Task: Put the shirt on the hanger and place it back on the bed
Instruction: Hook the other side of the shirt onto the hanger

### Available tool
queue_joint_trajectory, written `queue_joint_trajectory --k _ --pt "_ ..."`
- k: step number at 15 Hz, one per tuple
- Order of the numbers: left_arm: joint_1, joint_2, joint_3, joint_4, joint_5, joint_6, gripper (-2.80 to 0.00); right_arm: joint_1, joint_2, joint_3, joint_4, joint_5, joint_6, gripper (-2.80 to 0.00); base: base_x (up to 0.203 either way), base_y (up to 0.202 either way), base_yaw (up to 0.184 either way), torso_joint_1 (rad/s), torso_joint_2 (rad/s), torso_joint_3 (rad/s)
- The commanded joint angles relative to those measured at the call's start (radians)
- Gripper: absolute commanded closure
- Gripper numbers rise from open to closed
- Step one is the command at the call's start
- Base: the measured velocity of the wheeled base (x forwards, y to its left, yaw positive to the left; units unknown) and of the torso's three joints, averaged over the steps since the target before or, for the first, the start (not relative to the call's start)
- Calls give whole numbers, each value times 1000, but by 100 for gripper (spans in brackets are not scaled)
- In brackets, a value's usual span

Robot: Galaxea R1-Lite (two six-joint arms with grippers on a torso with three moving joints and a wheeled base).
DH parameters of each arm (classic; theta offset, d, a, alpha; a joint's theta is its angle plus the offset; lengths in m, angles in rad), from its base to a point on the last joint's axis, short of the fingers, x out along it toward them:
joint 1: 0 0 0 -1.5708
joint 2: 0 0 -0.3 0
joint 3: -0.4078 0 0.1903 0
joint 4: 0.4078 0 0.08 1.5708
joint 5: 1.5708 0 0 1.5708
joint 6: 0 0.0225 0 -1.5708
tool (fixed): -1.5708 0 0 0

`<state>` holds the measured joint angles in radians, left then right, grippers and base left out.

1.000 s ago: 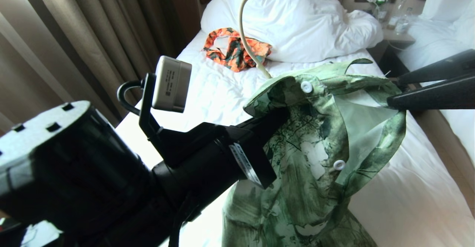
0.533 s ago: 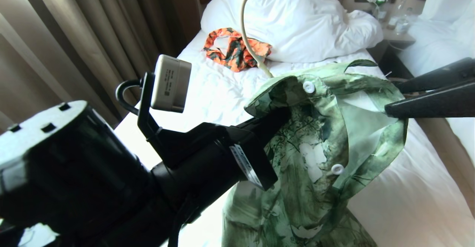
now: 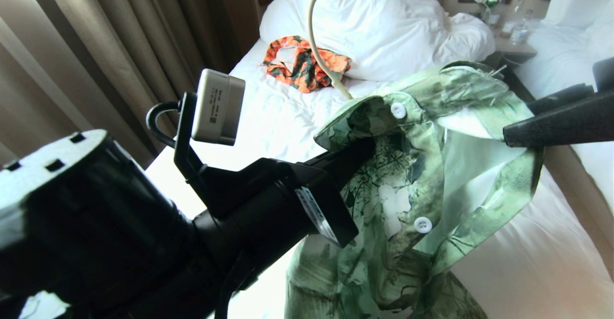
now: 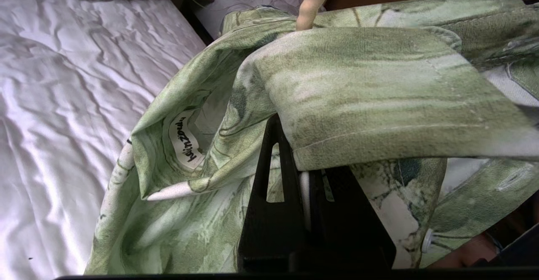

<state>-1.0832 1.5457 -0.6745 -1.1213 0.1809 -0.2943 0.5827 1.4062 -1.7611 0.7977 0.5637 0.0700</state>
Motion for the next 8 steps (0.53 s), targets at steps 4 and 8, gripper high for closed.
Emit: queue_joint_trajectory --k 4,8 --pt "0 -2 -82 -6 3 -3 0 8 1 -39 -58 70 28 -280 0 0 0 0 0 0" --pt "1 -10 0 -6 12 -2 0 17 19 -92 -60 70 59 -280 0 0 0 0 0 0"
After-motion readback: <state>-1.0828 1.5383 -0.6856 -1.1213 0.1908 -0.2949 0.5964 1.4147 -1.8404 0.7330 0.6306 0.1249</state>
